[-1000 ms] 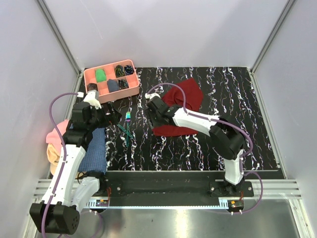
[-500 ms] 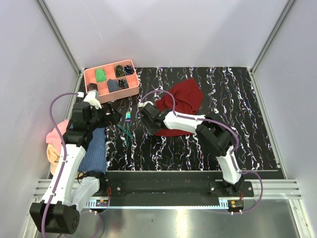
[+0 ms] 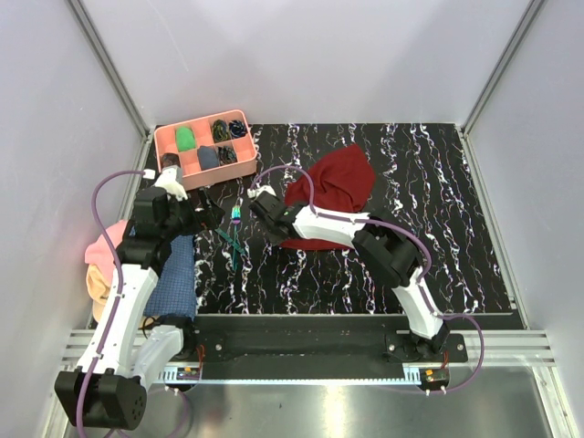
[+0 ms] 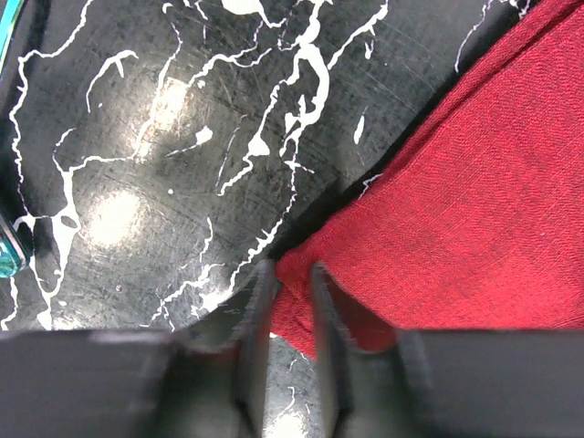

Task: Fold the napkin, place the utensils inside, and roll it up
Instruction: Move the napkin to the centre of the board, then flatten the napkin out

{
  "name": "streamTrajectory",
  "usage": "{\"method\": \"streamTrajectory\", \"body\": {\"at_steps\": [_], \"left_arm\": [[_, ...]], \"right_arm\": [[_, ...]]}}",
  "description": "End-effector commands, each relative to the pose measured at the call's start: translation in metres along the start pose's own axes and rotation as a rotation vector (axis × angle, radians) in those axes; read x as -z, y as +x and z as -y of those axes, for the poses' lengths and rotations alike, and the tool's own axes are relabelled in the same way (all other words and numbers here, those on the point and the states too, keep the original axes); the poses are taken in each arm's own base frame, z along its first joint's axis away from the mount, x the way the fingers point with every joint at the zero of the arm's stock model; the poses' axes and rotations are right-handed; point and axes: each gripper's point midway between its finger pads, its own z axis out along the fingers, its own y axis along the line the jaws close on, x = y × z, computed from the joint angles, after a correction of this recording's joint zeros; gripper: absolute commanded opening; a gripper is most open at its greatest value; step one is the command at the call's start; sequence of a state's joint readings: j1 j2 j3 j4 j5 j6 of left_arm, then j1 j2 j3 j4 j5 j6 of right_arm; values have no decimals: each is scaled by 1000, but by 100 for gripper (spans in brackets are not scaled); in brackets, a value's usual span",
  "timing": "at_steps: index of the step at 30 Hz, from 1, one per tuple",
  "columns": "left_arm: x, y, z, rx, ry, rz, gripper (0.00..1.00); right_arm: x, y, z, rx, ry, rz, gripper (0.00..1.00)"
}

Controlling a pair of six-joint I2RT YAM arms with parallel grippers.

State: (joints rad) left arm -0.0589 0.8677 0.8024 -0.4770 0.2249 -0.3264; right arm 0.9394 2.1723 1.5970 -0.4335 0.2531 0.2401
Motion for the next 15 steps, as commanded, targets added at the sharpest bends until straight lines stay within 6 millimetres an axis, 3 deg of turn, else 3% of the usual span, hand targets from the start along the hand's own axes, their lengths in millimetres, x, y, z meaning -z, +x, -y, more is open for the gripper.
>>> {"method": "streamTrajectory", "body": {"at_steps": [1,3,5,8,11,15], "left_arm": [[2,-12,10,-8,39,34,99],[2,-13,10,-10,40,37,99],[2,-13,10,-9,40,37,99],[2,-13,10,-10,37,38,99],[2,-13,9,-10,34,41,99],[2,-14,6,-10,17,48,99]], "right_arm": [[-16,32,9,58,54,-102,21],[-18,30,6,58,40,-101,17],[-19,30,5,56,38,-103,6],[-16,21,2,49,31,-83,0],[-4,0,-3,31,2,-37,0],[30,-41,-9,-9,-46,65,0]]}}
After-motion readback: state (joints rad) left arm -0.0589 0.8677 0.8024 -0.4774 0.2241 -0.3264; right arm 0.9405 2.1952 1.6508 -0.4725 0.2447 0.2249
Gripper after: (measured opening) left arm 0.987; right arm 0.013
